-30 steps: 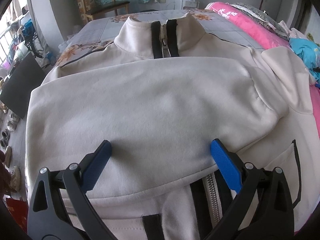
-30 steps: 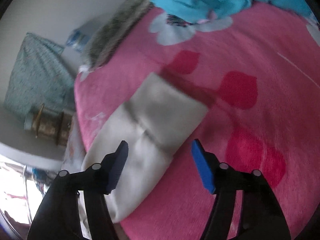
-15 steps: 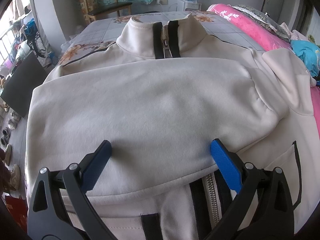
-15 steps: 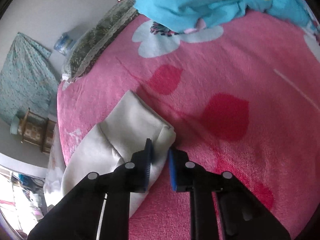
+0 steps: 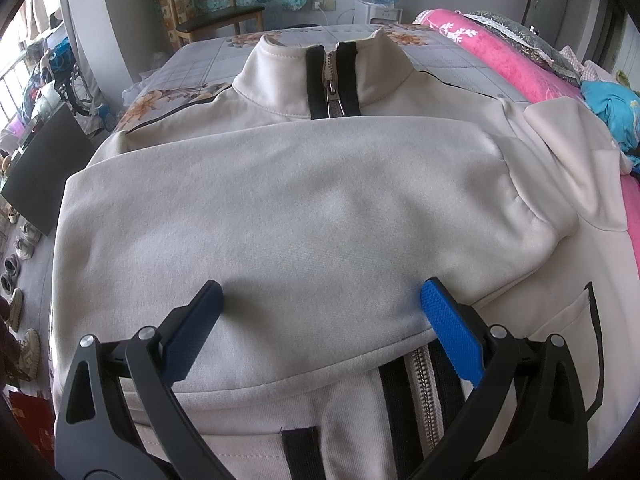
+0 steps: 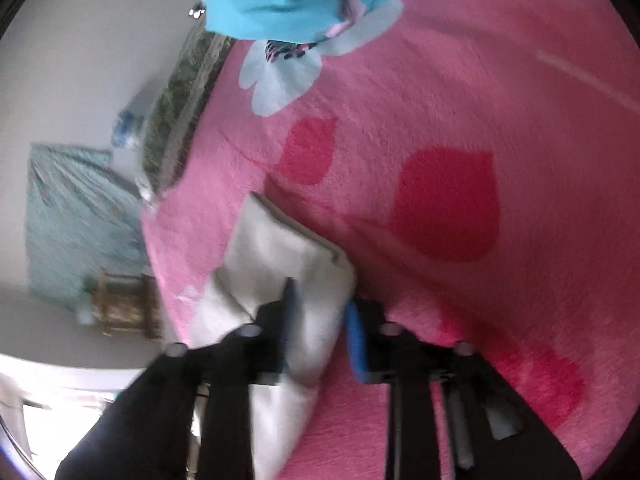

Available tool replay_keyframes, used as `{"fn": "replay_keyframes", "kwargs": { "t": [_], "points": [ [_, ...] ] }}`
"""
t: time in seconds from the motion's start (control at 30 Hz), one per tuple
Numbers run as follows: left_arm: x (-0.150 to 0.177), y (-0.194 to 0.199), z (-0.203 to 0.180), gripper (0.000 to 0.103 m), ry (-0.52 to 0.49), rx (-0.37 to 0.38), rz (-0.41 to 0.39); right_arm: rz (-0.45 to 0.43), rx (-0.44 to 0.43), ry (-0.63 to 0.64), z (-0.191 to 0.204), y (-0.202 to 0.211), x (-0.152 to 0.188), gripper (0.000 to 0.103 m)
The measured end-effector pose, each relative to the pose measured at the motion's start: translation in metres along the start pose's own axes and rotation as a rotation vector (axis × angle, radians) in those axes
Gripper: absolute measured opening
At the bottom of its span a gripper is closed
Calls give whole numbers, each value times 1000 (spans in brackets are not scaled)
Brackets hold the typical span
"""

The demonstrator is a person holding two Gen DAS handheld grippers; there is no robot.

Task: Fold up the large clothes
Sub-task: 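Grasp the jacket side edge with the right tool and lift it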

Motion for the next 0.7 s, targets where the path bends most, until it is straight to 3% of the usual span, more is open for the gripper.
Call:
{"fn": "replay_keyframes", "kwargs": {
  "t": [0.07,0.23,0.33,0.4,0.7],
  "points": [
    [0,0,0,96,0,0,1,-4,-41,-27,2,1,1,42],
    [0,0,0,96,0,-1,-1,-22,21,52,9,-5,5,42],
    [0,0,0,96,-1,0,0,-55,84,124,16,-8,5,28],
    [0,0,0,96,-1,0,-1,-78,132,177,19,-7,3,10],
    [0,0,0,97,0,0,-1,-199,59,300,62,34,6,8]
  ]
}}
Point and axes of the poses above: each gripper's, at about its wrist camera, not at the fingertips, and y roughly against the way its jaws point, z to its left, x to its underside, the point moved 8 cm from there along -y, roughly the way its jaws point, and after that the axes turned 2 degrees about -z, right-handed, at the moved point
